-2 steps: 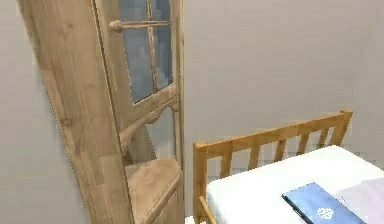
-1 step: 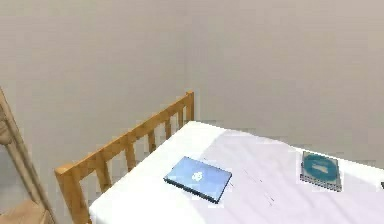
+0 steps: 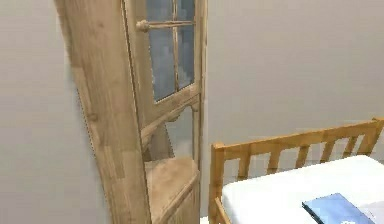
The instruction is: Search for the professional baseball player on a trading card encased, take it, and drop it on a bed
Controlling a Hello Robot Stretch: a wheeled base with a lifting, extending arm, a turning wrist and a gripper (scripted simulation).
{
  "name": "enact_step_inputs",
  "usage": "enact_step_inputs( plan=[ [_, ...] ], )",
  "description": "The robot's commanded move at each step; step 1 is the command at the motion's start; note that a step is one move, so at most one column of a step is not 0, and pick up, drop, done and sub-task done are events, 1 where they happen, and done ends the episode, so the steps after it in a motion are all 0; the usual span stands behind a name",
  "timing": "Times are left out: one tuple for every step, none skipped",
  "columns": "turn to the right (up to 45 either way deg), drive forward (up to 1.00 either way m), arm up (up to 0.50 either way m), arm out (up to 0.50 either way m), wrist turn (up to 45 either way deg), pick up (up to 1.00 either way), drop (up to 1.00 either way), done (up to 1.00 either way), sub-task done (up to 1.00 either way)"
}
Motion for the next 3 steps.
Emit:
enact_step_inputs(
  plan=[
    [-45.0, 0.0, 0.0, 0.0, 0.0, 0.0, 0.0, 0.0, 0.0],
    [-21.0, 0.0, 0.0, 0.0, 0.0, 0.0, 0.0, 0.0, 0.0],
    [45.0, 0.0, 0.0, 0.0, 0.0, 0.0, 0.0, 0.0, 0.0]
  ],
)
